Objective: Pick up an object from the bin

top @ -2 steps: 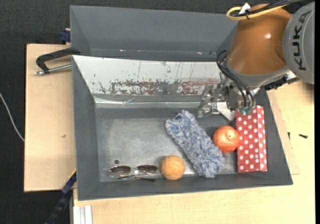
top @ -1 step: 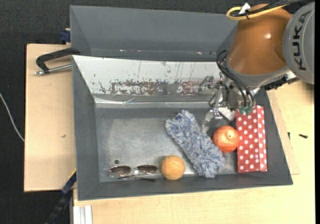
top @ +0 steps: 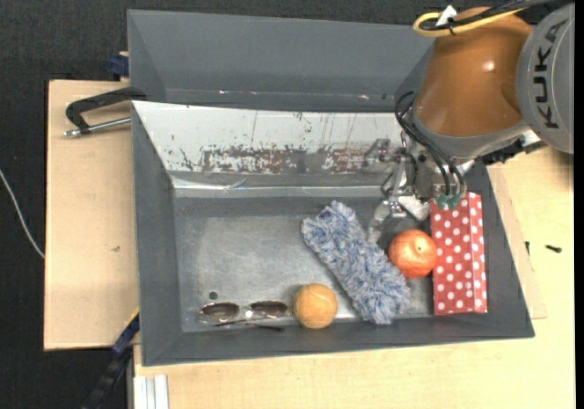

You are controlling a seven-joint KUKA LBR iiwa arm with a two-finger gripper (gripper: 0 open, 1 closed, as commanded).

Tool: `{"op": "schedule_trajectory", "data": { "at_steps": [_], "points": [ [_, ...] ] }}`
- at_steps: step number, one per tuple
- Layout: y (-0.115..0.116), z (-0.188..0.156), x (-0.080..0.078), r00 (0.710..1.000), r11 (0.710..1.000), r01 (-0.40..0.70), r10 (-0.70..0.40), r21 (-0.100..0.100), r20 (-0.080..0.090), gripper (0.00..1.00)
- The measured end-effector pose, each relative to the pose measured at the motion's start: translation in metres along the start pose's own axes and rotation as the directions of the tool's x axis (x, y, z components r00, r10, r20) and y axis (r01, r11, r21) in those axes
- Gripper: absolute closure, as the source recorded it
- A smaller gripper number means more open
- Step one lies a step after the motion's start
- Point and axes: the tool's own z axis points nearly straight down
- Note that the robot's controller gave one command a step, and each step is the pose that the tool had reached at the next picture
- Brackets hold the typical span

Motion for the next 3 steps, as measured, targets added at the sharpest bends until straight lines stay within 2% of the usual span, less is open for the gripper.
{"op": "schedule_trajectory", "data": {
  "at_steps": [1, 3],
  "points": [
    [0.0206, 0.1188, -0.0271, 0.989, 0.989, 0.149, -0.149, 0.006, 0.013, 1.0],
    [0.0197, 0.1138, -0.0246, 0.989, 0.989, 0.147, -0.148, 0.005, 0.018, 1.0]
  ]
}}
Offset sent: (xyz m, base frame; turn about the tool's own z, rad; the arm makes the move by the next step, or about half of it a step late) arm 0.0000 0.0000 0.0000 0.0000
